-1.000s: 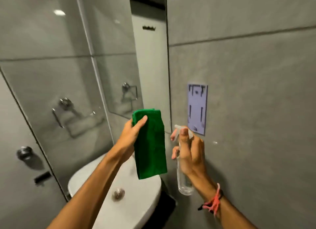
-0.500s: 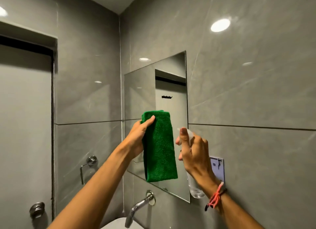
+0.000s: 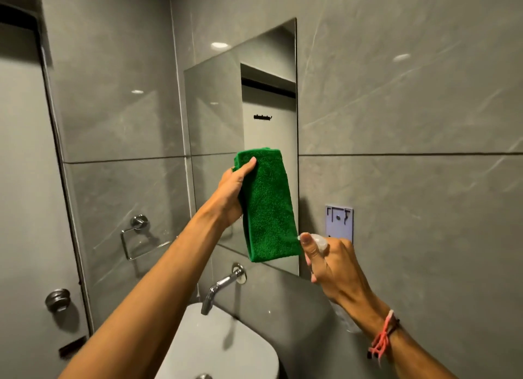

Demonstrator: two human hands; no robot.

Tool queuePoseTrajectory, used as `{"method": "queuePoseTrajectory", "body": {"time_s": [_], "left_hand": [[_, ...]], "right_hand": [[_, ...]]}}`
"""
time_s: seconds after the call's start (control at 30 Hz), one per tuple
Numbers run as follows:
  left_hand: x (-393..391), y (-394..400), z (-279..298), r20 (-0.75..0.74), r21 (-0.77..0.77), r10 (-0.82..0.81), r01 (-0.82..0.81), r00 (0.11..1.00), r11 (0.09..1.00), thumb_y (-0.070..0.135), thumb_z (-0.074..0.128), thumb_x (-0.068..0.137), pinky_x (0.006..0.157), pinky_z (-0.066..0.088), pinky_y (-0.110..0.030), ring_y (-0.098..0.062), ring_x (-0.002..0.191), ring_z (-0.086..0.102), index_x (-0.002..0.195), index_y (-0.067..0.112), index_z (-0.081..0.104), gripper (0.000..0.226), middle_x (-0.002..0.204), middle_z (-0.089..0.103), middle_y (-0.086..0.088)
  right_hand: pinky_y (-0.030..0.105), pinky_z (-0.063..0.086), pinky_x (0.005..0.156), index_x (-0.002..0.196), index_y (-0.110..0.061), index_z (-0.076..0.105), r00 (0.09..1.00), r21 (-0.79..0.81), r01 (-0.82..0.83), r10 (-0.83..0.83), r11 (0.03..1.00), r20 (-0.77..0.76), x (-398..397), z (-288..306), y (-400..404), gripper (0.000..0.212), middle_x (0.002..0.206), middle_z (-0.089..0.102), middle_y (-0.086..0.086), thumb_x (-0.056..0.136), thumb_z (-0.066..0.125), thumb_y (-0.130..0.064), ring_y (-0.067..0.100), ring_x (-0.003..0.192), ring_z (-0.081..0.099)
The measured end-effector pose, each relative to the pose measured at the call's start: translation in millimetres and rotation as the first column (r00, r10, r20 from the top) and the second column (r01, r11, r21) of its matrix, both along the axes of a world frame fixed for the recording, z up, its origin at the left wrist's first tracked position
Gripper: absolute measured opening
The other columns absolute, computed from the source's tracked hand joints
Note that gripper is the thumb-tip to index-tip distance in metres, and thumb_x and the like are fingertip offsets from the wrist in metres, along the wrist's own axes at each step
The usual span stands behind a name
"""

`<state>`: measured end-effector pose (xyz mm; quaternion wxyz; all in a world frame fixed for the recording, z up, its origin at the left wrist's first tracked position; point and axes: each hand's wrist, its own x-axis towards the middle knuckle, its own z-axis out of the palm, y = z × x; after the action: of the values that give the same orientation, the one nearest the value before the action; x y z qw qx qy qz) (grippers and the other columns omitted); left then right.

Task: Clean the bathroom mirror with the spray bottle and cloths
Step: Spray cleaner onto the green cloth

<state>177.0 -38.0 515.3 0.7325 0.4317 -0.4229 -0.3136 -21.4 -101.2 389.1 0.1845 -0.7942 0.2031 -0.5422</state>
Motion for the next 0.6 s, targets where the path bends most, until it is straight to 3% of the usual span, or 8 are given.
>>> {"method": "queuePoseTrajectory", "body": {"time_s": [0.1, 0.17, 0.27, 0.37, 0.5, 0.6], "left_hand": [[-14.5, -11.5, -23.2, -0.017, 0.017, -0.038, 0.038, 0.999, 0.999, 0.030, 0.062, 0.096, 0.064, 0.062, -0.030, -0.019, 0.081, 0.077, 0.115, 0.009, 0.069, 0.029, 0.088, 0.081, -0.005], [-26.1, -16.7, -44.5, -0.037, 0.028, -0.070, 0.071, 0.997, 0.997, 0.028, 0.061, 0.096, 0.067, 0.063, -0.031, -0.020, 0.084, 0.077, 0.117, 0.007, 0.068, 0.030, 0.092, 0.080, -0.007], [-48.5, -27.3, -92.3, -0.066, 0.073, -0.148, 0.152, 0.987, 0.986, 0.029, 0.061, 0.096, 0.069, 0.062, -0.032, -0.019, 0.084, 0.078, 0.109, 0.011, 0.072, 0.025, 0.090, 0.081, -0.005], [-69.6, -28.4, -139.1, -0.099, 0.125, -0.192, 0.204, 0.976, 0.971, 0.031, 0.062, 0.095, 0.072, 0.062, -0.032, -0.019, 0.089, 0.078, 0.105, 0.014, 0.075, 0.023, 0.094, 0.082, -0.005], [-106.6, -27.6, -207.1, -0.173, 0.209, -0.250, 0.283, 0.953, 0.936, 0.027, 0.060, 0.097, 0.072, 0.063, -0.031, -0.018, 0.087, 0.078, 0.099, 0.014, 0.076, 0.021, 0.092, 0.082, -0.004], [-126.8, -28.3, -247.1, -0.215, 0.280, -0.247, 0.302, 0.945, 0.911, 0.025, 0.057, 0.099, 0.075, 0.065, -0.032, -0.016, 0.084, 0.077, 0.102, 0.014, 0.073, 0.020, 0.089, 0.081, -0.002]], "right_hand": [[0.038, 0.054, 0.057, 0.067, -0.024, 0.065, 0.996, 0.093, 0.009, -0.018, 0.996, 0.090, -19.4, -33.9, -2.4, 0.069, 0.062, 0.067, 0.002, 0.090, 0.033, -0.080, 0.017, 0.044, 0.062], [0.027, 0.054, 0.057, 0.077, -0.026, 0.070, 0.988, 0.191, -0.012, -0.018, 0.981, 0.152, -37.3, -61.5, -1.2, 0.054, 0.063, 0.070, 0.000, 0.094, 0.042, -0.069, 0.013, 0.047, 0.065], [0.022, 0.051, 0.055, 0.084, -0.027, 0.074, 0.982, 0.447, -0.130, 0.054, 0.885, 0.179, -67.5, -114.0, 0.2, 0.034, 0.067, 0.071, 0.000, 0.100, 0.052, -0.047, 0.015, 0.051, 0.061], [0.021, 0.052, 0.060, 0.097, -0.022, 0.072, 0.988, 0.621, -0.153, 0.100, 0.769, 0.119, -94.9, -169.9, 4.6, 0.023, 0.074, 0.074, -0.001, 0.102, 0.051, -0.029, 0.014, 0.061, 0.065], [0.019, 0.054, 0.069, 0.109, -0.002, 0.070, 0.996, 0.743, -0.026, 0.081, 0.669, -0.039, -131.5, -260.1, 14.7, 0.023, 0.094, 0.074, 0.004, 0.104, 0.051, -0.014, 0.017, 0.074, 0.069], [0.034, 0.058, 0.080, 0.115, 0.003, 0.067, 0.994, 0.811, 0.065, 0.036, 0.581, -0.106, -147.2, -321.8, 18.4, 0.023, 0.113, 0.074, 0.016, 0.104, 0.049, -0.003, 0.026, 0.092, 0.070]]}}
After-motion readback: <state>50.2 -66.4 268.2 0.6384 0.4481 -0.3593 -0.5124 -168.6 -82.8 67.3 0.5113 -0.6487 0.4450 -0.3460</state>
